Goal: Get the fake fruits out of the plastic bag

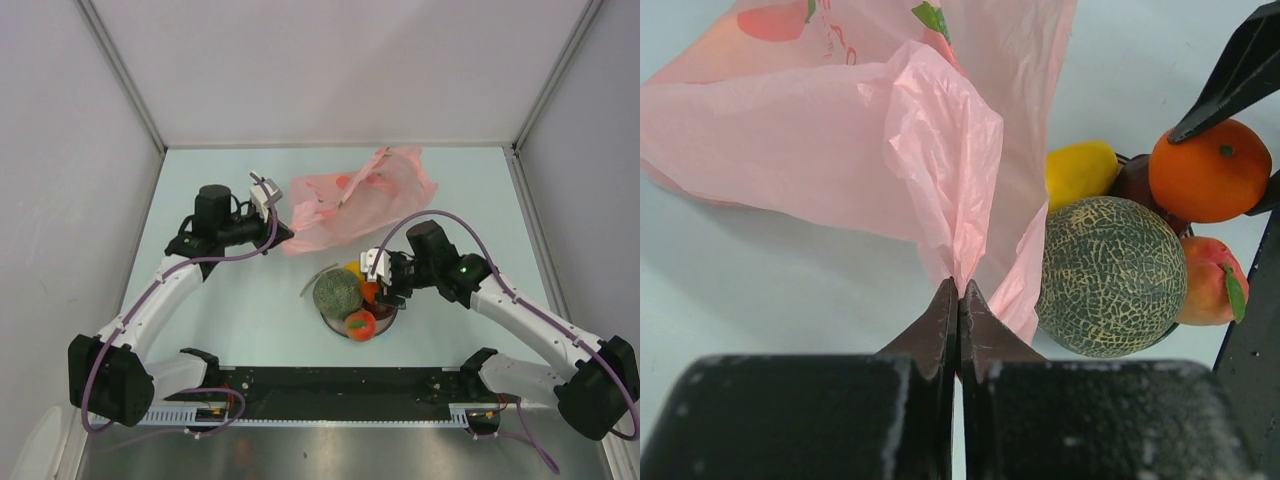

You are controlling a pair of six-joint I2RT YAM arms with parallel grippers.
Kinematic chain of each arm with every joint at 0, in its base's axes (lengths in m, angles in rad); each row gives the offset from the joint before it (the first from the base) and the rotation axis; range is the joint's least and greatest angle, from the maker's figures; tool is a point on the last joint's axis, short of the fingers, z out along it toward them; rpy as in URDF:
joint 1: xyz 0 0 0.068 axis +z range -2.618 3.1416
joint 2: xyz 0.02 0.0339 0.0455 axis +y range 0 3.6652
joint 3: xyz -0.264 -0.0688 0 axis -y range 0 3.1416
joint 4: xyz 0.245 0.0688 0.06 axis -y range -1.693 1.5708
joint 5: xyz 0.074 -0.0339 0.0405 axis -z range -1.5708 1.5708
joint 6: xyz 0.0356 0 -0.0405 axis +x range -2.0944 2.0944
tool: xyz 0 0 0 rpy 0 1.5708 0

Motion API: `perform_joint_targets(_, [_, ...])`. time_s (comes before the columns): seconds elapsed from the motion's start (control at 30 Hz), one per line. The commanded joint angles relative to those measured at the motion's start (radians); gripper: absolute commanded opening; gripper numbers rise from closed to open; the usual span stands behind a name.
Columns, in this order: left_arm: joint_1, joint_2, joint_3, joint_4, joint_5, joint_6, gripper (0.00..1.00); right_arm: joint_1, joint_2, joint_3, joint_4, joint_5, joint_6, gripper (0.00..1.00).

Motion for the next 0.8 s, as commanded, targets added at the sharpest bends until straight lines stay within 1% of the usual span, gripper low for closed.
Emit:
perform_joint_targets(0.0, [-0.008,-0.002,0.036,-0.009,0.001,0.008,0.0,0.024,-0.014,0.002,-0.048,-0.063,-0.103,0.06])
perform_joint_targets(0.17, [-0.008,-0.016,0.041,-0.015,-0.007,0.013,0.0,0.043,0.009,0.002,-0.016,-0.031,-0.056,0.06])
perform_joint_targets(0.43, [-0.006,-0.042,0.032,-0.026,-0.013,0.022,0.0,0.076,0.061,-0.001,0.005,0.004,-0.051,0.12])
perform_joint_targets(0.57, [-0.008,-0.053,0.026,-0.035,-0.015,0.027,0.0,0.08,0.057,-0.012,0.03,0.021,-0.04,0.13])
perform_joint_targets(0.77, [-0.006,-0.061,0.016,-0.038,0.002,0.025,0.0,0.059,0.017,-0.012,0.087,0.082,0.042,0.12])
